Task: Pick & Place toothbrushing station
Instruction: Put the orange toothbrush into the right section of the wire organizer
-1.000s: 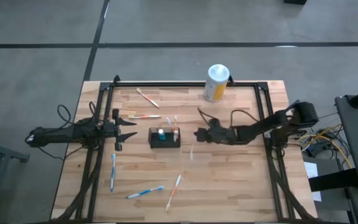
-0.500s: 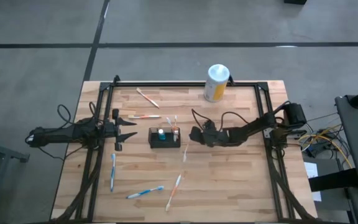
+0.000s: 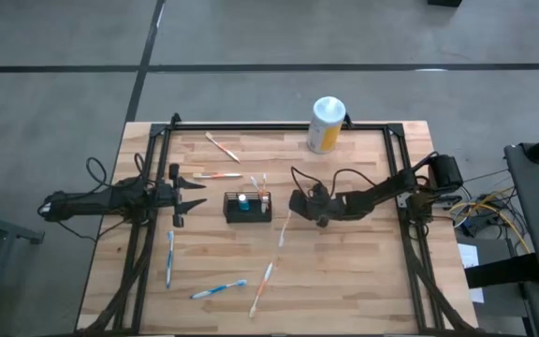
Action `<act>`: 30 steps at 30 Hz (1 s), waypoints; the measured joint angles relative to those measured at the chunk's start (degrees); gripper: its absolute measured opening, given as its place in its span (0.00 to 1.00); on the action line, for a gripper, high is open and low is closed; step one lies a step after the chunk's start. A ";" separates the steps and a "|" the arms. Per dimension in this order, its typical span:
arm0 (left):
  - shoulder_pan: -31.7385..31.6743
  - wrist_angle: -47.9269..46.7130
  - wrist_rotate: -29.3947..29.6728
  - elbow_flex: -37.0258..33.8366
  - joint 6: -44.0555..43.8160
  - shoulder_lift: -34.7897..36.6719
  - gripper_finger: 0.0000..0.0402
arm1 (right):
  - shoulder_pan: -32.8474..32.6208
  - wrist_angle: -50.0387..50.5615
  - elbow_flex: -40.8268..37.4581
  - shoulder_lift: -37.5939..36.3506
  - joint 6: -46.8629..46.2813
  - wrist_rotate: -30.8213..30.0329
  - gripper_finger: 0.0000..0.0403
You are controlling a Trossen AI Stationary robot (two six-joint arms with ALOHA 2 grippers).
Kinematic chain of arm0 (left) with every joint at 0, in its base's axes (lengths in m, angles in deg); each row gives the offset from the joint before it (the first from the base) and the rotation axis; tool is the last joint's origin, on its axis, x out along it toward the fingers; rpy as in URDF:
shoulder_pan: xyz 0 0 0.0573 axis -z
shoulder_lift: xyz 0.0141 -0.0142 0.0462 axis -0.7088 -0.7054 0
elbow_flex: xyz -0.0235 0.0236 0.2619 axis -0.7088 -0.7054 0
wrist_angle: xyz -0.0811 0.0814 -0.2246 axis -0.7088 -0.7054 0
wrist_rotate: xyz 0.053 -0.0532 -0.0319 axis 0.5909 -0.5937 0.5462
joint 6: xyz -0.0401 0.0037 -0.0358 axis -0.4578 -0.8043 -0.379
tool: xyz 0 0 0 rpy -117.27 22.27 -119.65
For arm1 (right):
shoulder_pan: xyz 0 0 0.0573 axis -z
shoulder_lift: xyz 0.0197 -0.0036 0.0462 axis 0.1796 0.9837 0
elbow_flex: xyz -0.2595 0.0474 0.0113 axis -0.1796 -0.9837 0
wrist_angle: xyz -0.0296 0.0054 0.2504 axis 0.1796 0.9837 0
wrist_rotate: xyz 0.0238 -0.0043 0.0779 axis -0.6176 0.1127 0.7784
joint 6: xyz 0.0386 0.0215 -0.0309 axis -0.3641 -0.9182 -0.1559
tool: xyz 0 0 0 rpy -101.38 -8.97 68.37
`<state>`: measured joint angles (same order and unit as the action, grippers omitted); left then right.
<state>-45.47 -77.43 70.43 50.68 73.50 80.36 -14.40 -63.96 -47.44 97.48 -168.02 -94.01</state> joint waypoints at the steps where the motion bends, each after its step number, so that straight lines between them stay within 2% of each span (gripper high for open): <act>1: -0.02 0.00 0.01 -0.02 0.01 0.00 0.46 | 0.00 0.01 0.00 0.00 0.02 0.23 0.07; 11: -0.02 0.00 0.01 -0.02 -0.01 0.00 0.47 | -0.05 0.92 0.00 -0.02 1.77 0.68 0.08; 20: -0.02 0.00 0.01 0.00 0.01 0.00 0.46 | -0.04 1.82 0.00 -0.02 2.80 0.59 0.24; 26: 0.00 0.00 0.01 -0.02 0.01 0.00 0.47 | -0.04 1.86 -0.02 -0.49 3.11 0.50 0.26; 30: -0.01 0.00 0.01 -0.02 0.01 0.00 0.46 | -0.04 1.99 -0.03 -3.03 9.72 0.43 0.27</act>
<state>-45.48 -77.43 70.44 50.66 73.51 80.36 -14.44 -61.97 -47.47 94.45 -158.30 -93.58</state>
